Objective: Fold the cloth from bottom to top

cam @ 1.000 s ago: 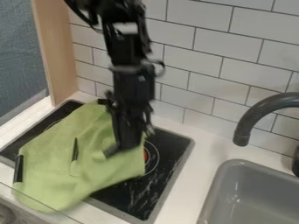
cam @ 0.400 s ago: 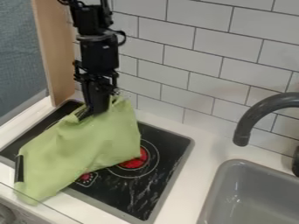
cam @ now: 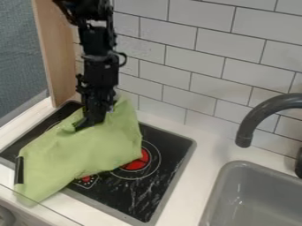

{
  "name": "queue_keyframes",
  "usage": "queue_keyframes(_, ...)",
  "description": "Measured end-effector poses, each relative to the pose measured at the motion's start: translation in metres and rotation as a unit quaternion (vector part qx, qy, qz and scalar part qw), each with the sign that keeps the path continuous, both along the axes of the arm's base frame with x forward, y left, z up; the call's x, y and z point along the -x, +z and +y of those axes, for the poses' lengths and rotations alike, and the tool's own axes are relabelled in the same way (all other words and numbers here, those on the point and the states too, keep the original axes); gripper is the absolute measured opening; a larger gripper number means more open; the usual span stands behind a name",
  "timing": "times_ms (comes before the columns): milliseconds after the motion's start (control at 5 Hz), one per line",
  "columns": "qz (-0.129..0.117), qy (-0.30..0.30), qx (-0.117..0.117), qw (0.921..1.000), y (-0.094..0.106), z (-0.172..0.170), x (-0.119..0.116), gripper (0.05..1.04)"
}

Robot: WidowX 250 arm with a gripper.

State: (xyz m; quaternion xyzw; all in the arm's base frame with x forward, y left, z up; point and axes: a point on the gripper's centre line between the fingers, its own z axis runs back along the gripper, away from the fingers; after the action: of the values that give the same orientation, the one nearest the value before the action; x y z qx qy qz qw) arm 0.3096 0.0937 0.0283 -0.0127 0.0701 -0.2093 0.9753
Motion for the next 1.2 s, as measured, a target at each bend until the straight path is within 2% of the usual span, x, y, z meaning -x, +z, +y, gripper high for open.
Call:
queue_keyframes(200, 0.0, -0.01, -0.021, 0.9997, -0.012, 0.006, -0.005, 0.097)
queue_keyframes(400, -0.002, -0.005, -0.023, 0.9997, -0.013, 0.007, -0.008, 0.28)
queue_keyframes(800, -0.001, 0.0, -0.014, 0.9999, -0.017, 0.004, -0.005, 0.87)
queue_keyframes(1000, -0.021, 0.008, -0.008, 0.9997, -0.002, 0.002, -0.007, 1.023)
queue_keyframes(1200, -0.043, 0.005, 0.019, 0.9989, 0.019, -0.004, -0.006, 1.003)
